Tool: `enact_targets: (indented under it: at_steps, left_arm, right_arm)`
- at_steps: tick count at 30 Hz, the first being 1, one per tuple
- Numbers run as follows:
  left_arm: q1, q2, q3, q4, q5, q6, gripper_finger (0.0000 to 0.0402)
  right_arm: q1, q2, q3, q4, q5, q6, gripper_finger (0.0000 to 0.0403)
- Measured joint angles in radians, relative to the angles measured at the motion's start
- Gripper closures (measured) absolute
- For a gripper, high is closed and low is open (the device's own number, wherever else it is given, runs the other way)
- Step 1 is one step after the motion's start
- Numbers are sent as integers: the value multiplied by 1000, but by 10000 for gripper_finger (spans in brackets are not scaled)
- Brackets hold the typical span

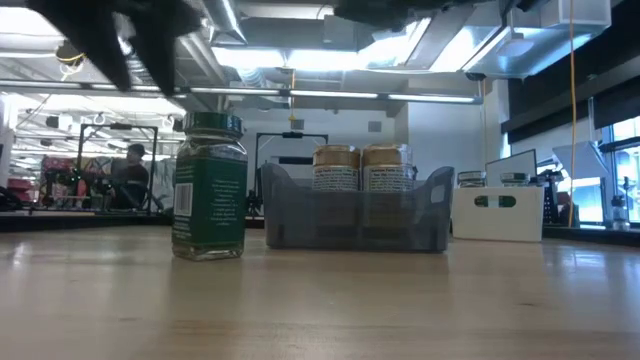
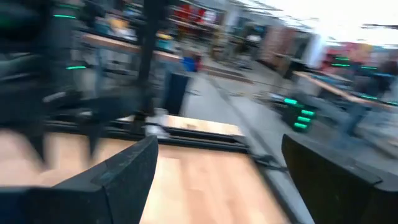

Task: Sort spices by type
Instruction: Put the green seasoning bottle into the white bin

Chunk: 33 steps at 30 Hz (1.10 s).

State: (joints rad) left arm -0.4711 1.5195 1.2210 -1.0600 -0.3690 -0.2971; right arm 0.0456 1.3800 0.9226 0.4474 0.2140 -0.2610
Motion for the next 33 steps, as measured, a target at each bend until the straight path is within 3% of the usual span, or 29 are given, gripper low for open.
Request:
enact_targets:
  at_steps: [5, 11, 16, 26, 33]
  left_arm:
    - [-70, -225, -227, 216, 10, -41, 123]
    - [-135, -490, -563, 577, -62, -28, 123]
    - [-140, -623, -754, 739, -70, 9, 123]
    - [-138, -694, -834, 758, -73, -37, 123]
    - [-137, -695, -834, 760, -73, -48, 123]
  right_arm:
    - [1, 0, 0, -4, -135, 65, 63]
    - [23, 45, 9, -10, -128, 120, 63]
    - [66, 136, 110, -79, -114, 187, 63]
    - [176, 409, 412, -403, -76, 308, 63]
    - [206, 559, 562, -550, -132, 299, 63]
